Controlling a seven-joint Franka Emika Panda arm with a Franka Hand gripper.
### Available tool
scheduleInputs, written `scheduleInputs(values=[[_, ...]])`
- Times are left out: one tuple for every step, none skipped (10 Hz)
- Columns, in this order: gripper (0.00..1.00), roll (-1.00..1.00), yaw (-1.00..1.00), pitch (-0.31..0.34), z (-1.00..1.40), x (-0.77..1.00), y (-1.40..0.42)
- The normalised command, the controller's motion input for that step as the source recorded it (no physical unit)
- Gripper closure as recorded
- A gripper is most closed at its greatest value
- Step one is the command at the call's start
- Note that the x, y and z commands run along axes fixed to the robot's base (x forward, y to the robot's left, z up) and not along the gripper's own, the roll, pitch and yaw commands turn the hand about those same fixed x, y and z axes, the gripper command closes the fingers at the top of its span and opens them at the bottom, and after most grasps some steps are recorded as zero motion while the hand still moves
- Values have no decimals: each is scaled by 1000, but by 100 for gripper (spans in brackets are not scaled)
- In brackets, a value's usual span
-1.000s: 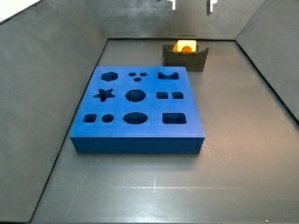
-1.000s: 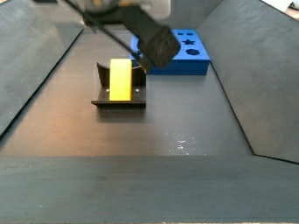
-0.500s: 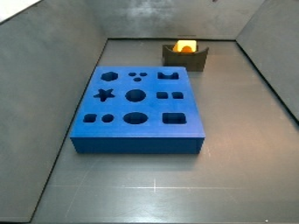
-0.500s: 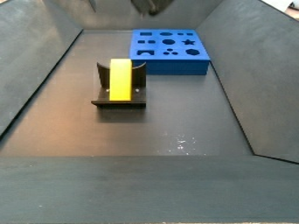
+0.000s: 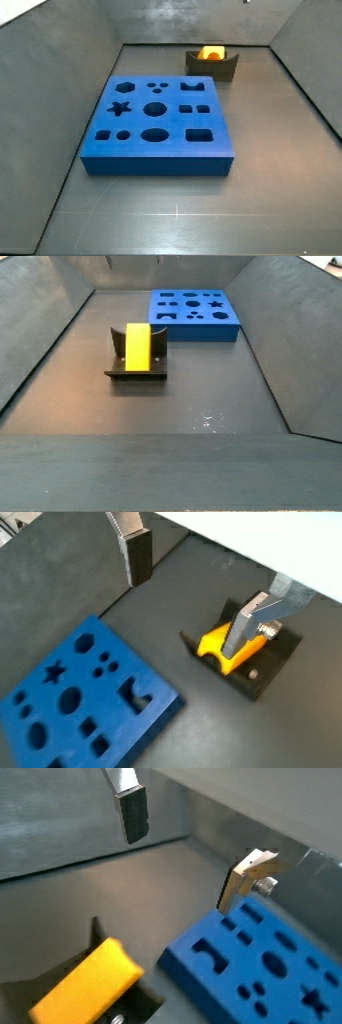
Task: Pick up the arch object. Move up. Place the arch object on the fixture. Regrasp the arch object. Rotate the arch object. Move to above the board. Insert the arch object.
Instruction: Regrasp the arch object.
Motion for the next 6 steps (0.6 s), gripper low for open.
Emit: scheduleInputs(values=[[0, 1000, 11, 7, 9, -45, -24], [0, 1000, 12, -1, 11, -49, -24], [0, 1000, 13, -5, 13, -51, -24], [0, 1000, 14, -14, 8, -42, -23], [0, 1000, 15, -21, 0, -37, -21], [0, 1000, 17, -29, 1, -28, -18]])
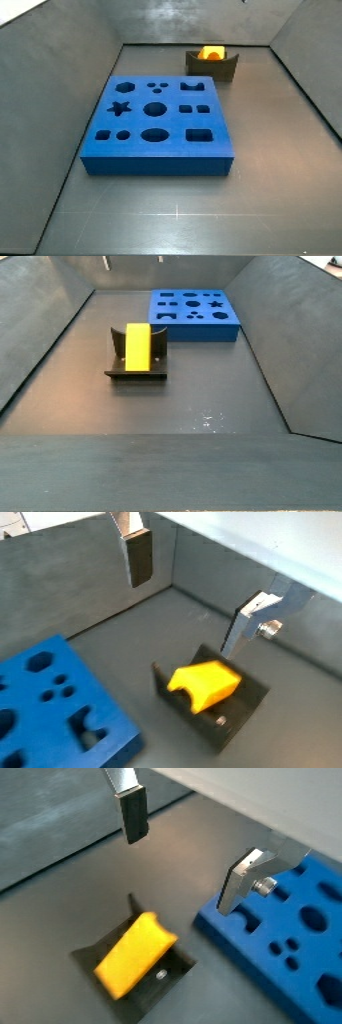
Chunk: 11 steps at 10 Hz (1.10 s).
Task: Pick up the arch object. Move up. Place the arch object on the fixture. Regrasp the arch object. Rotate the arch object. Move to above the board. Insert the arch object.
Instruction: Regrasp the arch object.
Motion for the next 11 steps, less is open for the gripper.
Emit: scheduleInputs(values=[[0, 1000, 17, -31, 1, -28, -17], [0, 1000, 18, -32, 1, -28, -17], [0, 1000, 19, -30, 6, -22, -16], [0, 1000, 19, -25, 5, -10, -21], [0, 1000, 19, -21, 2, -2, -22], [0, 1000, 21, -9, -5, 16, -21], [0, 1000, 22, -2, -6, 28, -23], [0, 1000, 26, 17, -3, 40, -27], [0, 1000, 29, 28, -6, 49, -30], [0, 1000, 39, 63, -11, 64, -31], [0, 1000, 52, 98, -11, 77, -34]])
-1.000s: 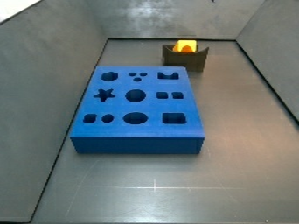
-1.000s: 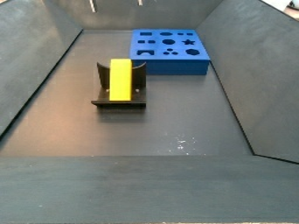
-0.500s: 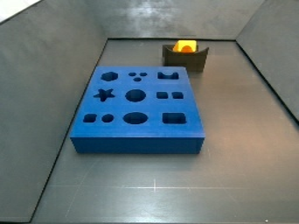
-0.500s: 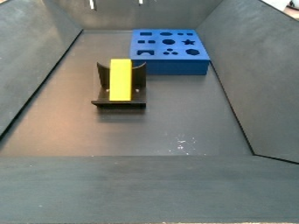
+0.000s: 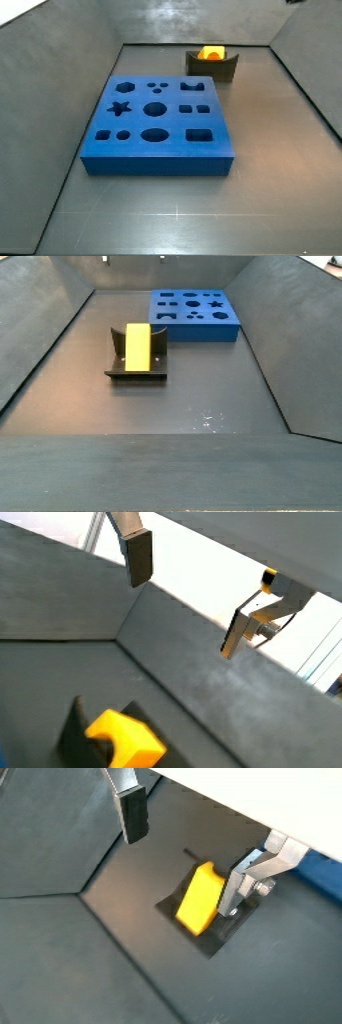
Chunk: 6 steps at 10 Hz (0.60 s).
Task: Pick up the arch object. Move up. Place the arch object on the fixture. Regrasp the arch object. Rotate the arch object. Move to above the board. Insert the arch object.
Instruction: Regrasp the arch object.
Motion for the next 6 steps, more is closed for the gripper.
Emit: scheduleInputs(values=[[0, 744, 70, 122, -11, 89, -39], [0, 614, 79, 129, -11, 90, -41], [0, 326, 113, 121, -10, 86, -32], [0, 247, 127, 113, -4, 81, -27], [0, 244, 136, 44, -1000, 31, 77], [0, 229, 143, 21, -1000, 32, 77]])
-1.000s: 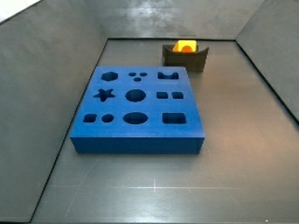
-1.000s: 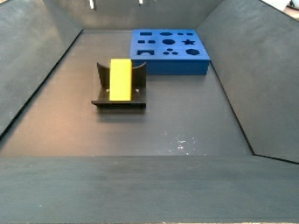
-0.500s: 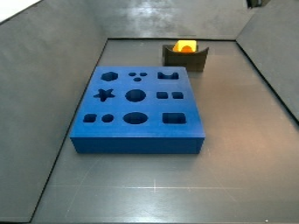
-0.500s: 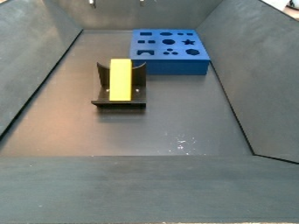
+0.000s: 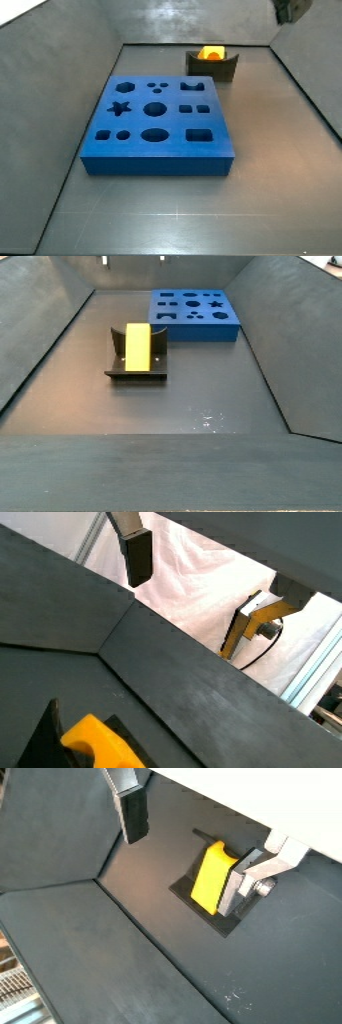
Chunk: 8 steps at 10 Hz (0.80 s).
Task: Pick up the arch object. Move up. Place the arch object on the fixture. Regrasp the arch object. Rotate the arch object. Move to above the board. Insert the arch object.
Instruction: Regrasp the arch object.
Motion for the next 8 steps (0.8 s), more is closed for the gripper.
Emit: scheduleInputs(values=[[0, 201, 138, -7, -1000, 41, 68], [0, 156, 125, -27, -1000, 49, 60], [0, 108, 105, -51, -1000, 63, 56], [0, 87, 85, -73, -1000, 70, 53], [0, 79, 73, -85, -1000, 73, 49], [0, 75, 38, -103, -1000, 79, 43], [0, 73, 16, -104, -1000, 86, 36], [0, 76, -2, -95, -1000, 90, 32]])
